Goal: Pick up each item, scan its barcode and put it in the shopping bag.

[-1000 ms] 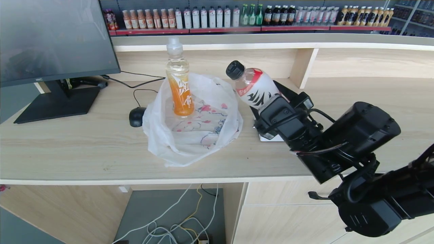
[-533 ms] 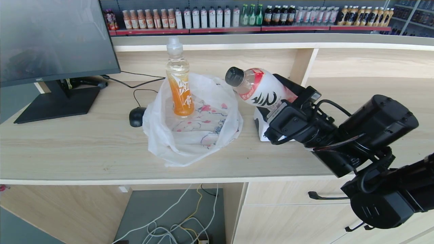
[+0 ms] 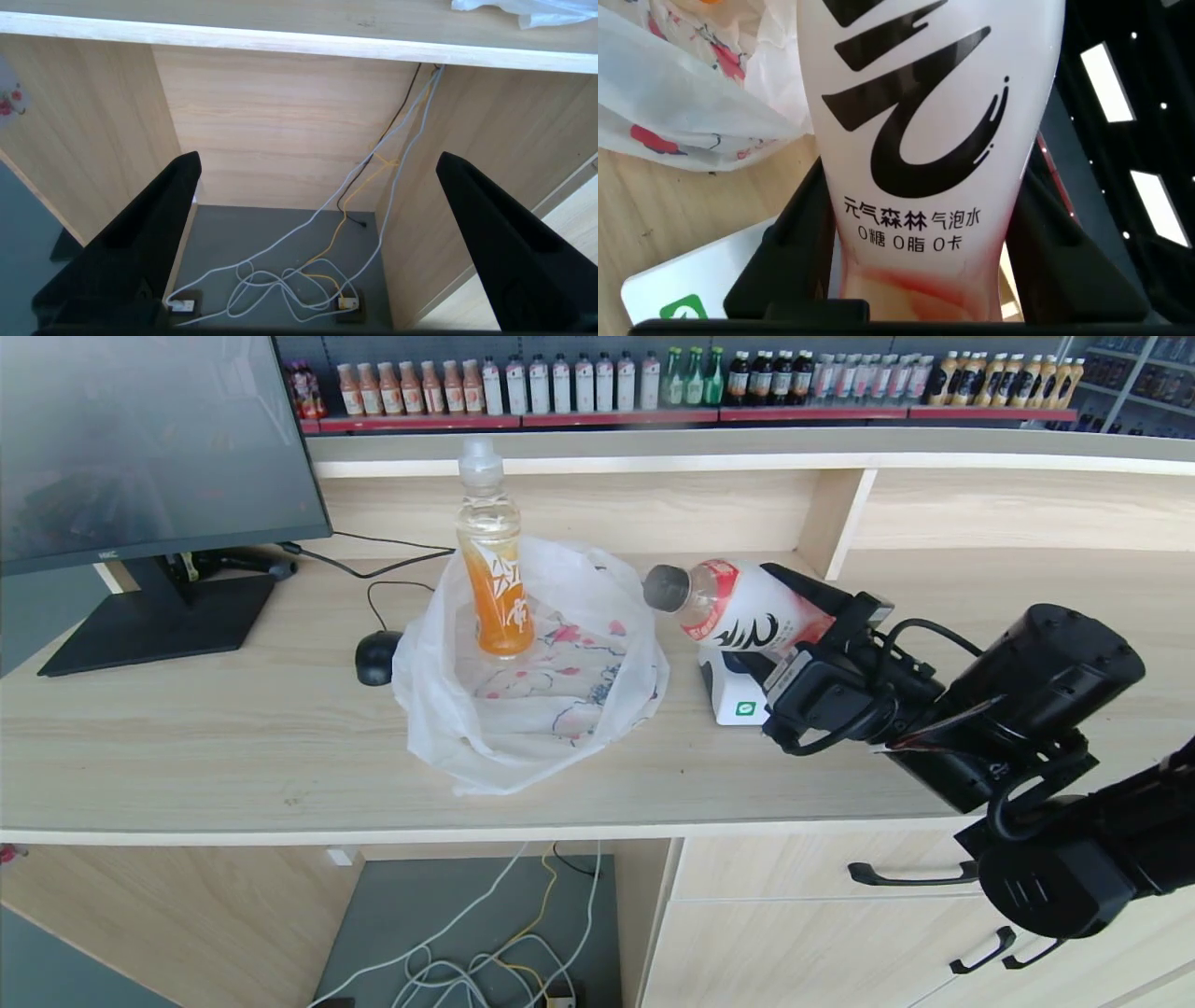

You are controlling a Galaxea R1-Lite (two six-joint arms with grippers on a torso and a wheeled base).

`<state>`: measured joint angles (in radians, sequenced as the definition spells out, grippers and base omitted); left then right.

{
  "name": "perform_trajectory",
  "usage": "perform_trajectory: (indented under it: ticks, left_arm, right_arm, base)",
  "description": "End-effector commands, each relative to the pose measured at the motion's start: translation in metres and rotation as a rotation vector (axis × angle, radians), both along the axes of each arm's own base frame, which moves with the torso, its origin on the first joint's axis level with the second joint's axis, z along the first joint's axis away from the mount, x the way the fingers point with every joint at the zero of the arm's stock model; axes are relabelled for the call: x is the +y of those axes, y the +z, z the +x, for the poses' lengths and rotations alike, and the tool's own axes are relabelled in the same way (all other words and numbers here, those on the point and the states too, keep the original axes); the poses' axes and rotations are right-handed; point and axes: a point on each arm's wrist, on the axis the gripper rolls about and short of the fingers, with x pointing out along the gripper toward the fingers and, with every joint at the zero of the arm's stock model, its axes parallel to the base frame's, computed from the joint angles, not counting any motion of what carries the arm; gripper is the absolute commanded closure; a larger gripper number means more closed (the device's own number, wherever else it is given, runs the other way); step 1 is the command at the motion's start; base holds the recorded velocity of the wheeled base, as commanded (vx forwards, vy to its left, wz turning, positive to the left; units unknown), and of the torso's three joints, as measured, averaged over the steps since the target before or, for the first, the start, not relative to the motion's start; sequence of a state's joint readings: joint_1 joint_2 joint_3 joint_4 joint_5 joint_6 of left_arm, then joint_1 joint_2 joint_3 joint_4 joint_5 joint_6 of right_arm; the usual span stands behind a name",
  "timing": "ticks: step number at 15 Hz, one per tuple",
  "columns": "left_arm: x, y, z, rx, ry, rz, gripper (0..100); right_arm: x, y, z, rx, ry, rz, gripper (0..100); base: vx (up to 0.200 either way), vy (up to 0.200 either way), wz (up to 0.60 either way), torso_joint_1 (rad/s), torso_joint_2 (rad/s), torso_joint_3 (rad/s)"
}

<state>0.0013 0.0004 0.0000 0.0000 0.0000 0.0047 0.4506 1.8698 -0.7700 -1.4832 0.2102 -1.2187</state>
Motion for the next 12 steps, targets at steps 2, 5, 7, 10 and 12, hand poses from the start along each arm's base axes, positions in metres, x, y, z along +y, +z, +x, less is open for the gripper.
perform_trajectory:
  ticks: [2, 5, 7, 10, 12]
  left_arm:
    - [0.0, 0.0, 0.0, 0.0, 0.002, 0.0, 0]
    - [0.0, 0.0, 0.0, 0.0, 0.0, 0.0, 0]
    - [0.0, 0.0, 0.0, 0.0, 0.002, 0.0, 0]
    - [0.0, 0.0, 0.0, 0.0, 0.0, 0.0, 0]
    - [0.0, 0.0, 0.0, 0.0, 0.0, 0.0, 0]
  right_arm:
    - [0.002, 0.003, 0.011, -0.019, -0.008, 0.004, 100]
    - [0.006, 0.004, 0.016, -0.025, -0.006, -0.003, 100]
    - [0.008, -0.001, 0.02, -0.018, -0.008, -0.014, 100]
    - [0.01, -0.005, 0.022, -0.006, -0.005, -0.022, 100]
    - [0.01, -0.003, 0.022, -0.01, -0.005, -0.018, 100]
  base:
    - [0.0, 0.0, 0.0, 0.0, 0.0, 0.0]
    - [0.0, 0.0, 0.0, 0.0, 0.0, 0.0]
    - [0.0, 0.0, 0.0, 0.0, 0.0, 0.0]
    - [0.0, 0.0, 0.0, 0.0, 0.0, 0.0]
    - [0.0, 0.0, 0.0, 0.0, 0.0, 0.0]
